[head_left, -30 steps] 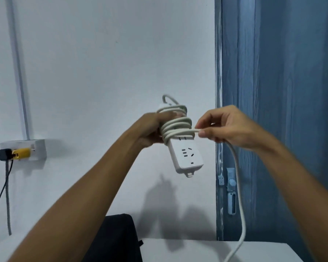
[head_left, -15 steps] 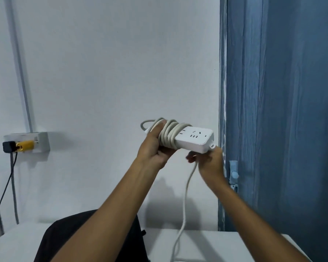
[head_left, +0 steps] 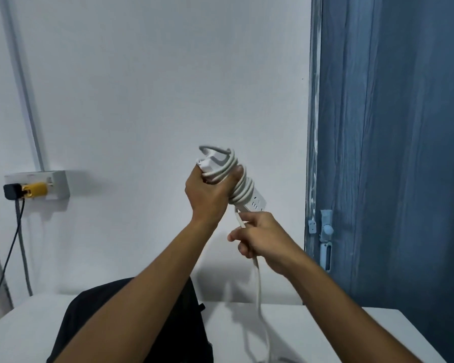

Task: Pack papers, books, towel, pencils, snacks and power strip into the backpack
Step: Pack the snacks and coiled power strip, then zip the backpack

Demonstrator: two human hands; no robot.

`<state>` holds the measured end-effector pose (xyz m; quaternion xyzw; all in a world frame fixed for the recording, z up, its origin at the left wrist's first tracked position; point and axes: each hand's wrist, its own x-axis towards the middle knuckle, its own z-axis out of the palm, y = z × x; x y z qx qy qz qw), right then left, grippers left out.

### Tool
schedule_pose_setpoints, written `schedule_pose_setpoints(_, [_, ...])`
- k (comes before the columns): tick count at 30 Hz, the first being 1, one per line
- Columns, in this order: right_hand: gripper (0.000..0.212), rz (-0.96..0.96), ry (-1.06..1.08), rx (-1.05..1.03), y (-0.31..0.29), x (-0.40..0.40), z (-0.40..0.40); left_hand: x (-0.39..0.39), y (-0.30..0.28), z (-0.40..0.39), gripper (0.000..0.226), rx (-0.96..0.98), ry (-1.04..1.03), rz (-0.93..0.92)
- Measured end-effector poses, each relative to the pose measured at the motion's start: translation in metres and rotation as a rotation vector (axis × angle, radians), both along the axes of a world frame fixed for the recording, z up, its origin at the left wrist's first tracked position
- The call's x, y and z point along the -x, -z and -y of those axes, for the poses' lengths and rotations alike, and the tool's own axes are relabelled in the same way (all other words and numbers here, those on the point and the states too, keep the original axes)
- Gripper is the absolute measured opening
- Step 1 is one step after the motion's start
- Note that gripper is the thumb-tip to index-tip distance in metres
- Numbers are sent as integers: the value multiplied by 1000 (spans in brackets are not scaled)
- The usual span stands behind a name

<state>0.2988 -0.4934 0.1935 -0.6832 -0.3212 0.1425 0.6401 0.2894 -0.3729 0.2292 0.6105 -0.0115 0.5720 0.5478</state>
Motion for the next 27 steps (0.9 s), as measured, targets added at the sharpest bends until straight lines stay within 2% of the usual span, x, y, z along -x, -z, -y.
schedule_pose_setpoints(3, [23,167,32,159,-7,-4,3,5,-1,4,40,-237,-43,-23])
schedule_pose_setpoints(6, [10,384,98,309,-14,-3,8,7,-5,1,45,-425,-48,-108])
schedule_pose_setpoints(10, [8,601,189,402,-19,-3,21,8,-7,-12,44,-553,-56,-281])
schedule_pose_setpoints(13, [9,643,147,392,-21,-8,30,9,-8,-24,42,-472,38,-456])
schedule_pose_setpoints(19, [10,695,84,141,-29,-26,42,14,-9,-36,43,-391,326,-746])
schedule_pose_setpoints(23, [12,720,27,6,-26,-34,40,22,-8,-37,23,-296,469,-803])
schedule_pose_setpoints(27, [8,568,-58,-200,-16,-41,35,21,1,-36,32,-58,673,-791])
